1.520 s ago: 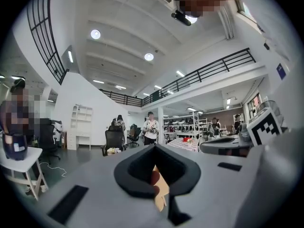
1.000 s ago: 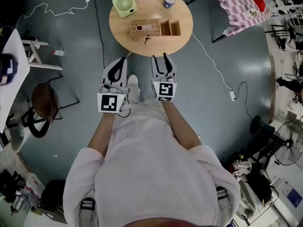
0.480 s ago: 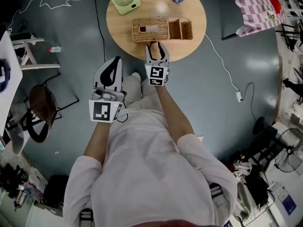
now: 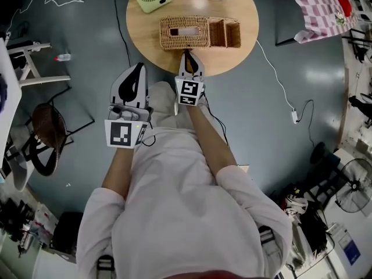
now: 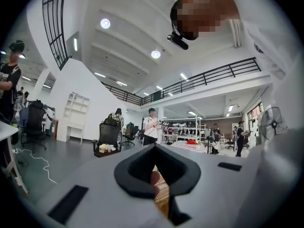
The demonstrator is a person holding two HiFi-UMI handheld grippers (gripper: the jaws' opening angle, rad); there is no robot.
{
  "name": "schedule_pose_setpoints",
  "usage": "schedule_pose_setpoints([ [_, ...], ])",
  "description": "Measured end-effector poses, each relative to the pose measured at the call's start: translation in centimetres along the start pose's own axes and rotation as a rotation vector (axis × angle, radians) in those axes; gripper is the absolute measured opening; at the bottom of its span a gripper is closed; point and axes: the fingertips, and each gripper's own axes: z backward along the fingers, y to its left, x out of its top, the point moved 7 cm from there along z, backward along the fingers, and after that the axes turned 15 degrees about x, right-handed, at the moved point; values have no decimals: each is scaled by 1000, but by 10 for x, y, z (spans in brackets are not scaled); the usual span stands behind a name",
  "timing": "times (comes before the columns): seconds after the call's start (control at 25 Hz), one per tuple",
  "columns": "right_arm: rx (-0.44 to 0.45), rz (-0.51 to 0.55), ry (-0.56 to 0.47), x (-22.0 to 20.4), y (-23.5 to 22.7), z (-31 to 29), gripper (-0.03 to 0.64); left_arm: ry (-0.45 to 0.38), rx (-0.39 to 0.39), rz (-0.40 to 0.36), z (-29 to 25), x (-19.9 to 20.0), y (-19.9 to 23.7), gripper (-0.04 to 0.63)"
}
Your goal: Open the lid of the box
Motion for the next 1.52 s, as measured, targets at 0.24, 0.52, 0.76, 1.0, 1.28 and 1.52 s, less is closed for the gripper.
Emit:
schedule_pose_setpoints([
  [0.24, 54, 9, 17, 18, 5, 6, 6, 46, 19, -11, 3, 5, 8, -5],
  [0.52, 42, -20, 6, 80, -7, 28, 5, 75, 18, -9, 7, 45, 13, -4],
  [0.76, 43, 15, -19, 141, -21, 8, 5, 53, 44, 8, 2, 72, 30, -5],
  [1.0, 25, 69, -49, 182, -51, -43, 5, 21, 74, -6, -7, 87, 39, -4],
  [1.28, 11, 80, -41, 196, -83, -111, 6, -34, 94, -35, -7, 111, 33, -4],
  [1.52, 20, 73, -49, 191, -95, -129, 11, -57, 90, -60, -9, 118, 29, -4],
])
